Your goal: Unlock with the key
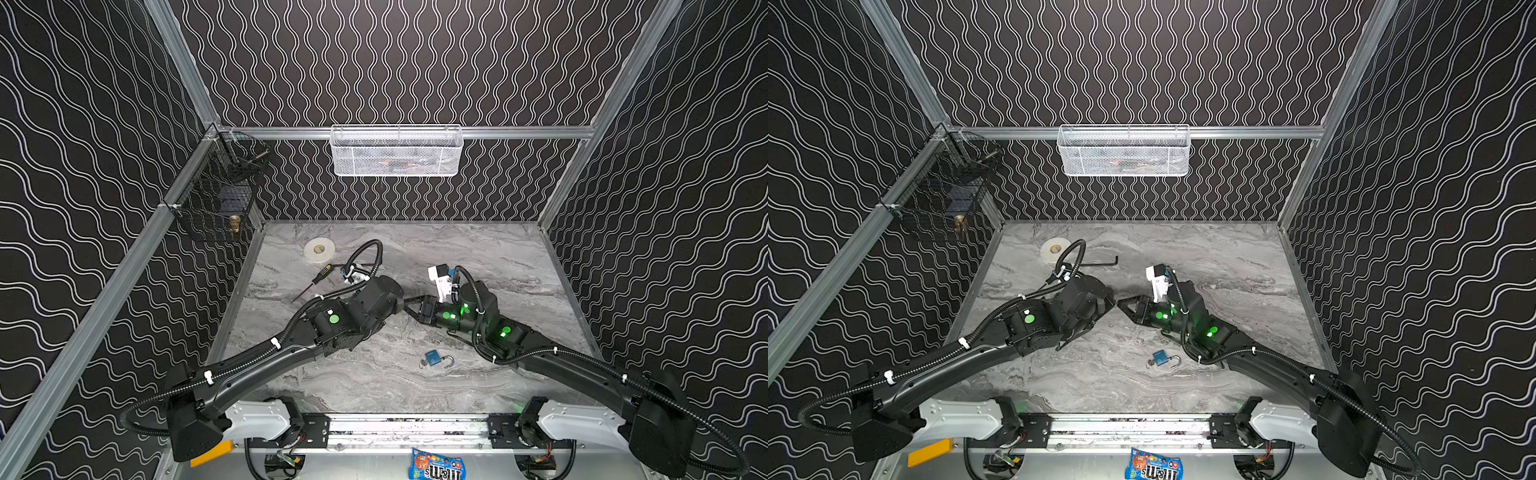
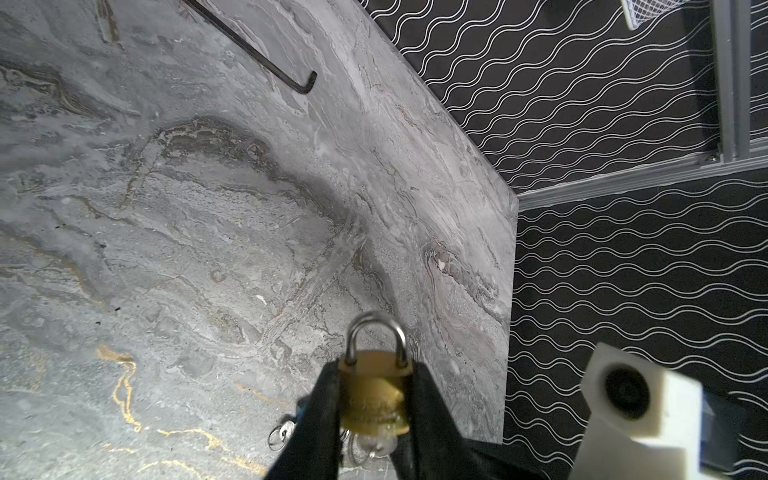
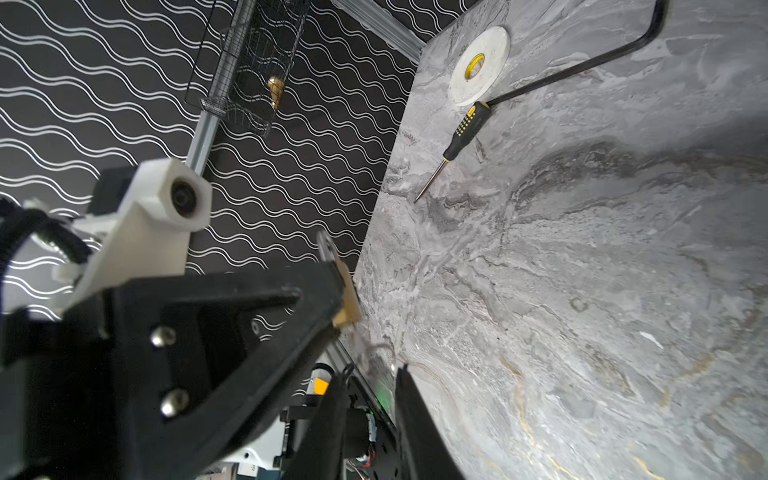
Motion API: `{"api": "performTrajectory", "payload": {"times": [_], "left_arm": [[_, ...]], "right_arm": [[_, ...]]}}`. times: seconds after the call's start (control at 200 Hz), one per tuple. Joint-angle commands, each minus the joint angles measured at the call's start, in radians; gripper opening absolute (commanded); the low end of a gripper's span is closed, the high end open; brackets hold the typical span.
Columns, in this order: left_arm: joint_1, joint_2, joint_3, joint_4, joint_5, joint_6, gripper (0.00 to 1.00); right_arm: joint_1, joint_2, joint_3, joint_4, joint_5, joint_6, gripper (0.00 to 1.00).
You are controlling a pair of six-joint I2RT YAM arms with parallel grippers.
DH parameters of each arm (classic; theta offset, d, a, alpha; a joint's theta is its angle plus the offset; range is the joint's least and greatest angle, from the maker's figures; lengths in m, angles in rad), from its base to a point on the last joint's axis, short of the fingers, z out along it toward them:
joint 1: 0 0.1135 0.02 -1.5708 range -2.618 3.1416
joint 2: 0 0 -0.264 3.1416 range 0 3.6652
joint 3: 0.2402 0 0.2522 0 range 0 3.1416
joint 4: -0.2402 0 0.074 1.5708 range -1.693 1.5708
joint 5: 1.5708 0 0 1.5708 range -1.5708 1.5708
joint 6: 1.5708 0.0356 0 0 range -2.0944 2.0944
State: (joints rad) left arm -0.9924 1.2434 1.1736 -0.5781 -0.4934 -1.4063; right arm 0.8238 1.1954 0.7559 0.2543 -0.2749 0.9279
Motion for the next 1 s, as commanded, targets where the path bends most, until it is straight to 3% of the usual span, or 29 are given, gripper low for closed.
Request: {"api": "performTrajectory", "payload": {"times": [0.0,0.996], "left_arm": [[0.003,-0.001,-0.003,0.004,-0.026,-0.005,0.04],[0.004,0.013,-0.005,0.043,-0.012,-0.008,0.04]], "right_arm": [[0.001,0.020,0.023,0.019,0.000,0.032,0.24],[0.001,0.084,0.013,0.087,-0.034,-0.001,0.18]]}}
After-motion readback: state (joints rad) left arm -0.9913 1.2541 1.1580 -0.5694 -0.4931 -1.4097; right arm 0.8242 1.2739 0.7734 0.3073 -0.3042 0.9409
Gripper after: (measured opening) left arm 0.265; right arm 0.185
